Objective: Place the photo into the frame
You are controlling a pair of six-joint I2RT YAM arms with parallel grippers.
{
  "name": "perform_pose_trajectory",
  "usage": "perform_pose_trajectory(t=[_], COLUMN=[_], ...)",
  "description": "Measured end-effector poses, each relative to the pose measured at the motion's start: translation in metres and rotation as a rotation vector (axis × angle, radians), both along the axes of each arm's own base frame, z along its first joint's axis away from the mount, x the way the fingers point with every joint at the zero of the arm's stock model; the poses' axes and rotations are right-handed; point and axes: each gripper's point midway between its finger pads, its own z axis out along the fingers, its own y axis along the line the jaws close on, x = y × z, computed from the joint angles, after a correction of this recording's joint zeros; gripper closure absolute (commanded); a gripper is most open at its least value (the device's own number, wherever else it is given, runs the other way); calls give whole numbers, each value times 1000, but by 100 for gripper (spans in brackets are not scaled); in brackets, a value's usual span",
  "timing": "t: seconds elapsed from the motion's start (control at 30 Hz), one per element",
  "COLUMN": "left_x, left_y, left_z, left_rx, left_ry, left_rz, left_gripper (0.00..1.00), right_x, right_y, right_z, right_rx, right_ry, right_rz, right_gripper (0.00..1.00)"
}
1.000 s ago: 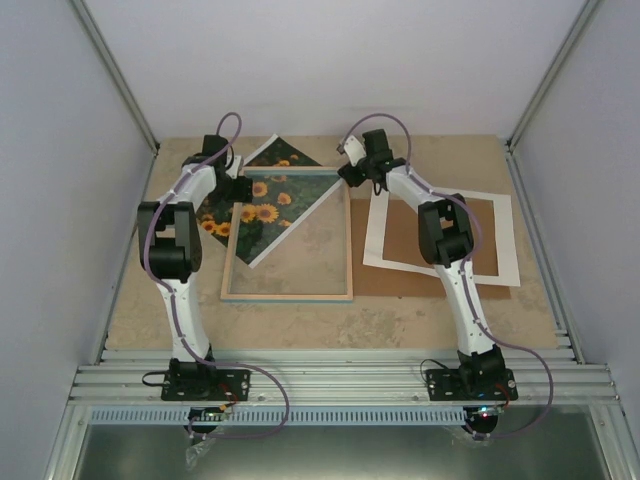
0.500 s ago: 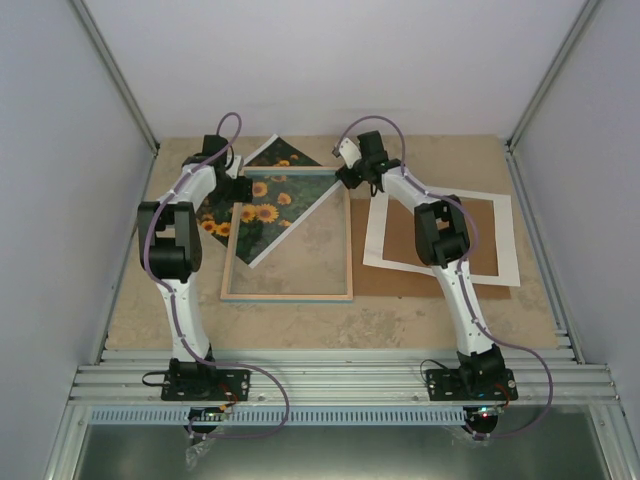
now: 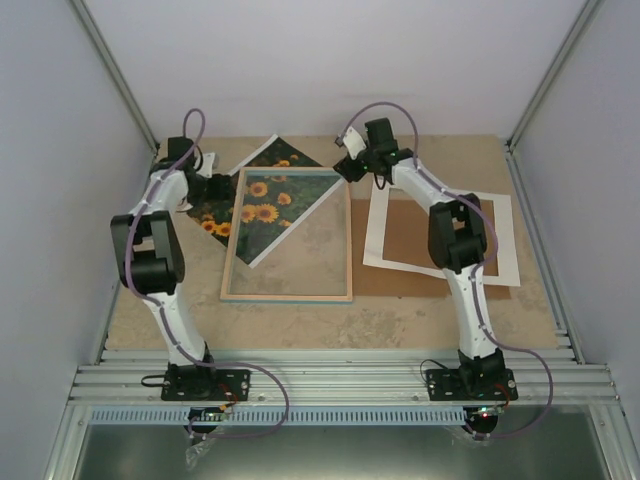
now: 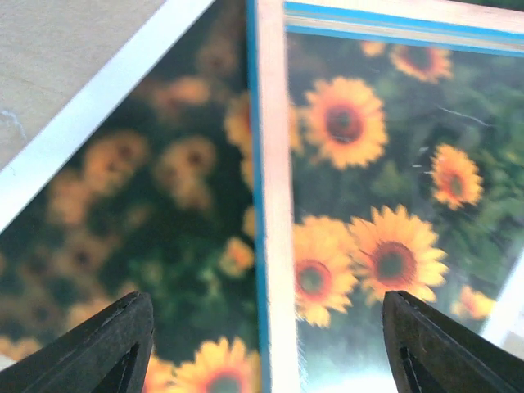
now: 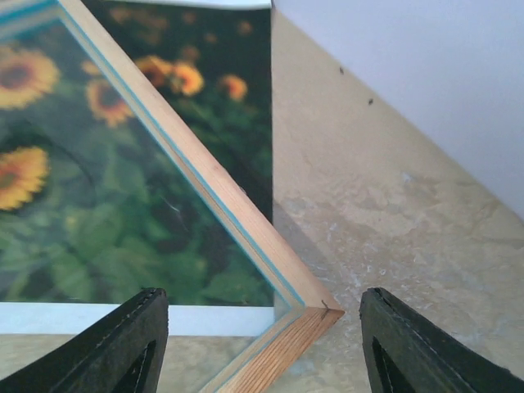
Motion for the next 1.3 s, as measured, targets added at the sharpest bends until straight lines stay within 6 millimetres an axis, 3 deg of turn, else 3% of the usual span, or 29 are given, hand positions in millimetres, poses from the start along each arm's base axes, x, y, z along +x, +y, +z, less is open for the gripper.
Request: perform_pose_trajectory(t=[0.23, 0.37, 0.47, 0.57, 0.7, 0.83, 1.03, 1.3], left_x=[-24, -37, -54, -64, -63, -70, -72, -72], left_y=[-33, -69, -112, -135, -131, -126, -125, -123], left_z=[51, 74, 83, 90, 92, 88, 106, 118], left_rx=[-90, -101, -102, -124, -134, -140, -141, -126], left_ry=[-117, -193, -234, -257, -280, -272, -317, -355], left_rz=[-133, -243, -351, -405, -384, -363, -354, -344], left_gripper=[21, 20, 20, 19, 18, 18, 17, 16], right_x=[-43, -89, -134, -186, -256, -297, -320, -322], right_y=[-16, -52, -86, -109, -125, -142, -148, -146], right_z=[70, 89, 91, 85, 65, 32, -12, -35], right_rx=[83, 88, 51, -9, -101, -221, -398, -538], right_ry=[9, 46, 59, 52, 36, 5, -47, -150], right_rz=[53, 96, 134, 175, 228, 219, 210, 191], right_gripper=[30, 30, 30, 30, 34, 38, 41, 41])
